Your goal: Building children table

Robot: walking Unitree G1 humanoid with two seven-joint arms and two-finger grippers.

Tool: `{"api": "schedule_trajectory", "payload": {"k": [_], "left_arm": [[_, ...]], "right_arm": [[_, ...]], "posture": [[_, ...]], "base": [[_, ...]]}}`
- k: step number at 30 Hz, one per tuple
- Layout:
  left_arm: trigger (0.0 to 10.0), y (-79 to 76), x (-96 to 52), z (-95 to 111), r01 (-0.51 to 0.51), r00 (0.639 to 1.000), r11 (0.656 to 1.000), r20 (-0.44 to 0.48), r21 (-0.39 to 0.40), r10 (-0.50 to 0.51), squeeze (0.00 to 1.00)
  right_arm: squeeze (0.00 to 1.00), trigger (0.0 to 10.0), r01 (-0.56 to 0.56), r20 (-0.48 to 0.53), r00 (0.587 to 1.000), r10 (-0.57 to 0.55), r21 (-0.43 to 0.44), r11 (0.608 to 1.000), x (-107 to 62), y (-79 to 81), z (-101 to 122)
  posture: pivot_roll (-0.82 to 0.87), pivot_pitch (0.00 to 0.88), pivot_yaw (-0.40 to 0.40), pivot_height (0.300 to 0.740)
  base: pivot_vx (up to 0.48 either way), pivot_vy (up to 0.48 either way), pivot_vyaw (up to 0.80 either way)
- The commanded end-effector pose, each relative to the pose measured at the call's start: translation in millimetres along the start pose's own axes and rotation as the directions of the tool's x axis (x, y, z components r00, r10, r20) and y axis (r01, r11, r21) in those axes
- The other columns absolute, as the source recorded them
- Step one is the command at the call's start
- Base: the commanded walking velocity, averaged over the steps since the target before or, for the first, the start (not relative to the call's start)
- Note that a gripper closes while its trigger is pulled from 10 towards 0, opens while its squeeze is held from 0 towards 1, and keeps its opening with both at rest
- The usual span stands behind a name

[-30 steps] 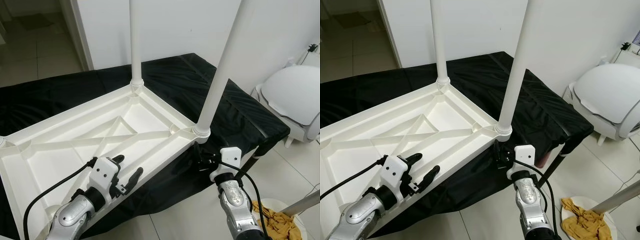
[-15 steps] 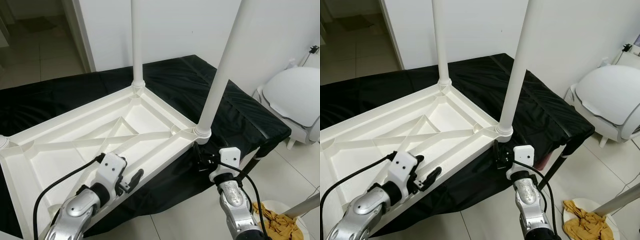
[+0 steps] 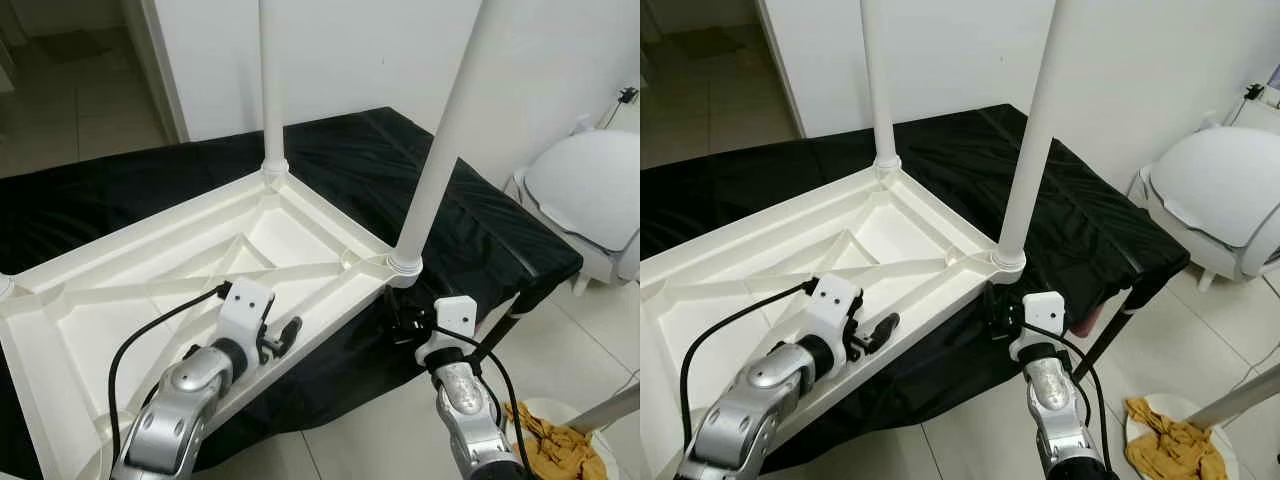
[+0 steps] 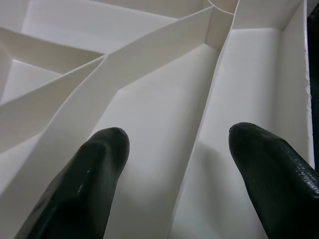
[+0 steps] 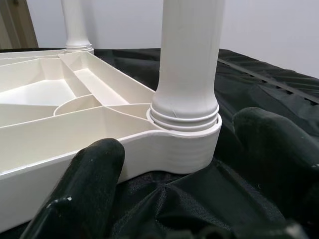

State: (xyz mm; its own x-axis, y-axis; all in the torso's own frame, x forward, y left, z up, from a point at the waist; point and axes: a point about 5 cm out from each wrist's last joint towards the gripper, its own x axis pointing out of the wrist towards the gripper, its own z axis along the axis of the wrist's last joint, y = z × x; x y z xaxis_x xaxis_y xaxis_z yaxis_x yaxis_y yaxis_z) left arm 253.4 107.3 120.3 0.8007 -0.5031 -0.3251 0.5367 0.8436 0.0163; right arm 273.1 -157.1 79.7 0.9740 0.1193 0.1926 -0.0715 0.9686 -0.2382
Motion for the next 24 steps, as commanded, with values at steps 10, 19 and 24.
{"api": "schedule_trajectory", "payload": {"k": [10,19,24], "left_arm": [[0.4,14.3,4.9,-1.7,-0.167,0.979,0.986,-0.117,0.017,0.168,0.0],[3.9,14.0,6.6,-1.6,-0.159,0.975,0.984,-0.145,0.074,0.169,0.0],[3.8,16.1,8.8,0.2,-0.176,0.97,0.981,-0.154,0.082,0.187,0.0]], "right_arm": [[0.0,10.0,0.0,-0.006,1.0,0.0,-0.01,1.0,-2.8,5.0,-2.1],[0.0,10.0,0.005,-0.003,1.0,-0.005,-0.009,1.0,-2.6,5.4,-1.7],[0.0,10.0,0.008,-0.003,1.0,-0.008,-0.009,1.0,-2.3,5.9,-1.6]], "posture": [[-0.03,0.0,0.037,0.74],[-0.03,0.0,0.039,0.74],[-0.03,0.0,0.038,0.74]], "base": [[0.0,0.0,0.0],[0.0,0.0,0.0],[0.0,0.0,0.0]]}}
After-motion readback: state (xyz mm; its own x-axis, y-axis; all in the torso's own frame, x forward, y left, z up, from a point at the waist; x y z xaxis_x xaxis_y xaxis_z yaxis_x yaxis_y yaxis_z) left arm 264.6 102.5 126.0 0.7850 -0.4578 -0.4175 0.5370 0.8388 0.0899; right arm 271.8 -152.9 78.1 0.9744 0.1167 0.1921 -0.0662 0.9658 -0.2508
